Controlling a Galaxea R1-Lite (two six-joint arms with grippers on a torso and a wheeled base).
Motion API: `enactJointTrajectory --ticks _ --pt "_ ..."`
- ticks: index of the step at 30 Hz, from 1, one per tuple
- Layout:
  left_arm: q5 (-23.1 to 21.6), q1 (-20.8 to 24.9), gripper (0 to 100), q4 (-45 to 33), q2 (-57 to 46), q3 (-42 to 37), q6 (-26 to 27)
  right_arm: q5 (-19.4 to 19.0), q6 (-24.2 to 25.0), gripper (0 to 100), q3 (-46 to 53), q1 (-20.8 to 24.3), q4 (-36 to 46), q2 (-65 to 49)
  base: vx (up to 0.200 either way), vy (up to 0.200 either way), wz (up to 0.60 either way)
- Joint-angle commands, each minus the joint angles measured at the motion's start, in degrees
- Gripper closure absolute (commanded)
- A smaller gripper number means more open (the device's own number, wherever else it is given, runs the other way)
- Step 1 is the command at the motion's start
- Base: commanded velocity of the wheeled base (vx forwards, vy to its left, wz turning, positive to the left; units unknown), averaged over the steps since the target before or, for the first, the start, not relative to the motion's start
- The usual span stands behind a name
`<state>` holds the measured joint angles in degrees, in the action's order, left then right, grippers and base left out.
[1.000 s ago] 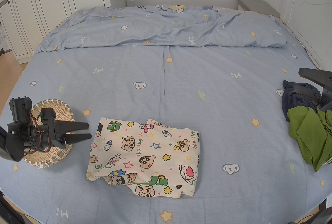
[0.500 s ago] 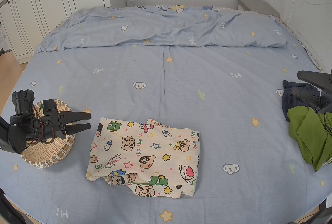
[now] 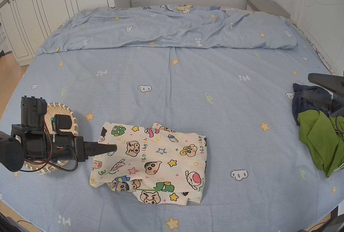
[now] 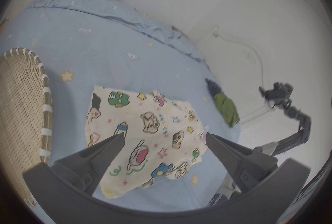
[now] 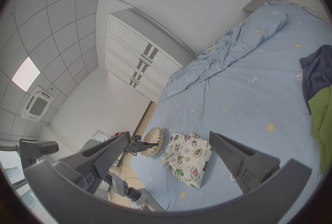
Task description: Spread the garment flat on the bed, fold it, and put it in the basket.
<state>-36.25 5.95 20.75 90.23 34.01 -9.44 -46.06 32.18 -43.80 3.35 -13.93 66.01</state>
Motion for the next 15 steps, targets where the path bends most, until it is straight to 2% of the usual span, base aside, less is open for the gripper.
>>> enactJointTrajectory --ticks 1,4,9,15 --pt "-8.9 2.9 0 -5.3 0.3 1.1 -0.8 0.0 0.0 0 -0.1 0.0 0.0 0.0 0.0 0.0 0.0" --pt "-13.9 -0.9 0 -5.1 1.0 1.3 -0.3 0.0 0.0 0 -0.1 0.0 0.0 0.0 0.0 0.0 0.0" --pt "-14.1 -5.2 0 -5.1 4.2 1.7 2.1 0.0 0.0 0 -0.1 0.1 0.0 0.0 0.0 0.0 0.0" --pt "-13.9 -8.0 0 -7.8 9.8 1.1 11.5 0.0 0.1 0 0.0 0.1 0.0 0.1 0.0 0.0 0.0"
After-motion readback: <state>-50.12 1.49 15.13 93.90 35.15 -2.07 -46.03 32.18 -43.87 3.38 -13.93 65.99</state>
